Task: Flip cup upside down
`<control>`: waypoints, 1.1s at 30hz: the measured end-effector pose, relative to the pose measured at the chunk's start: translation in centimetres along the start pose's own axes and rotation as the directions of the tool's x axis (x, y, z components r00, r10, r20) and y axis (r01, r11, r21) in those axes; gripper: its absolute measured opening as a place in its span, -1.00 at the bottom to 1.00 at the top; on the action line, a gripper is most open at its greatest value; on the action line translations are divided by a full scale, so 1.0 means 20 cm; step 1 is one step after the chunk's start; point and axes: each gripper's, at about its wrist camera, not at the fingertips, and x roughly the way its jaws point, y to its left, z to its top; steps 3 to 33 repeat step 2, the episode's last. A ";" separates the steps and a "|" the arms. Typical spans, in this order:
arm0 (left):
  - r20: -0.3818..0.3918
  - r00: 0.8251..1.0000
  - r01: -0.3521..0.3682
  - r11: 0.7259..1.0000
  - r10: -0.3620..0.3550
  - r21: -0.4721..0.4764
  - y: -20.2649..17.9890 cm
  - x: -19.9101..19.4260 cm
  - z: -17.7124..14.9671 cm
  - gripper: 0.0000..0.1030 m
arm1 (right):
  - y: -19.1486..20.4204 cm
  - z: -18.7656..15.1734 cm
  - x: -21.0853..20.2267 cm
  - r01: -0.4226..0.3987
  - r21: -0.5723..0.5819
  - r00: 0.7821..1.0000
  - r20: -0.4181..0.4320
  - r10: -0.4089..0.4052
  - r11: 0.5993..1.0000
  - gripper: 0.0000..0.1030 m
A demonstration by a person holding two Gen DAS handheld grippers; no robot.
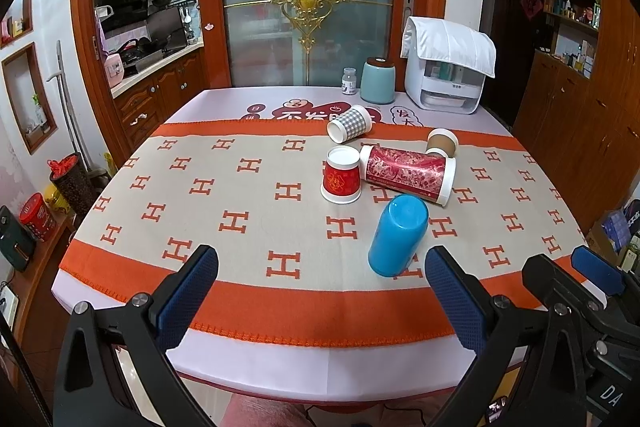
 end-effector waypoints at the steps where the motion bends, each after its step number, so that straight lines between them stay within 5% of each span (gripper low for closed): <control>1: -0.002 1.000 0.001 1.000 -0.001 0.001 0.00 0.00 -0.01 0.99 | 0.00 0.00 0.00 0.000 0.001 1.000 -0.002 0.000 1.000 0.66; 33: -0.004 1.000 0.002 1.000 -0.002 0.002 0.00 0.00 0.00 0.99 | 0.00 0.00 0.00 -0.001 0.001 1.000 -0.002 0.001 1.000 0.66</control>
